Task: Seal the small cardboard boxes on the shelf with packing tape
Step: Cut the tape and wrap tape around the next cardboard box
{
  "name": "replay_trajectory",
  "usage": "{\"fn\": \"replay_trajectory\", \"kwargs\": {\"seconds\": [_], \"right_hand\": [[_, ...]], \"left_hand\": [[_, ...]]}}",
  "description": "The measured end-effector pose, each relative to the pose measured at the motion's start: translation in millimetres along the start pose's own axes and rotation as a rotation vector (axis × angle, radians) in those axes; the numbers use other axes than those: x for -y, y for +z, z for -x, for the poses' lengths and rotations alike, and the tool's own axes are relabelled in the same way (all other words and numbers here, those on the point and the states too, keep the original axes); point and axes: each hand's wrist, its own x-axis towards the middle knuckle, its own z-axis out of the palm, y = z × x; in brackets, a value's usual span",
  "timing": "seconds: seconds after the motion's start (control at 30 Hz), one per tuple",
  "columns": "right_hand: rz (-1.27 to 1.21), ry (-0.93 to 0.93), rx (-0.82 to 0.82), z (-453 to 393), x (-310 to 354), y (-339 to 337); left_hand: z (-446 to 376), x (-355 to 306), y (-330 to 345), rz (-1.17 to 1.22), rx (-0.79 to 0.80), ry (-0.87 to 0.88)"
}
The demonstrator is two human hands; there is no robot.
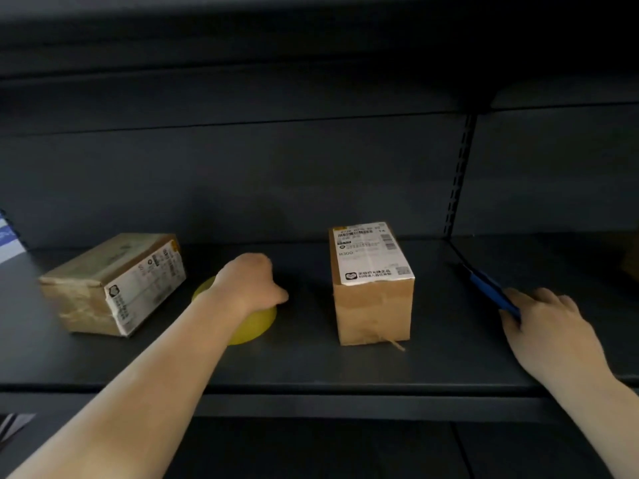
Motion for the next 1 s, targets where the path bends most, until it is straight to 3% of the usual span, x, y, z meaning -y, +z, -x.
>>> {"fn": "replay_trajectory", "kwargs": {"seconds": [0.23, 0.43, 0.6, 0.7, 0.8, 0.9, 1.0], "right_hand": [[0.020, -0.044, 0.025, -11.8, 2.5, 0.9], [0.079, -0.014, -0.007, -23.3, -4.6, 11.0], [0.090, -0.035, -0.052, -27.6, -11.3, 18.8], [-0.017, -0.147, -0.187, -18.5, -6.5, 14.3], [-0.401, -0.313, -0.256, 0.5, 14.6, -4.5], [-0.963, -0.279, 0.000, 19.4, 52.5, -23.7], [-1.162, -0.284, 0.214, 24.7, 85.8, -19.8]], "left_hand": [[-1.2, -12.5, -5.6, -0.162, 0.015, 0.109], [11.3, -26.6, -1.2, -0.520, -0.137, 0.332], [38.8, -27.6, 10.0, -0.525, -0.229, 0.507], [66.2, -27.0, 20.4, -0.241, -0.312, 0.523], [92.1, -31.8, 29.6, 0.385, -0.399, 0.426], [98.5, -48.9, 34.5, 1.008, -0.166, 0.136], [89.5, -65.0, 36.0, 1.243, 0.054, -0.027]]}}
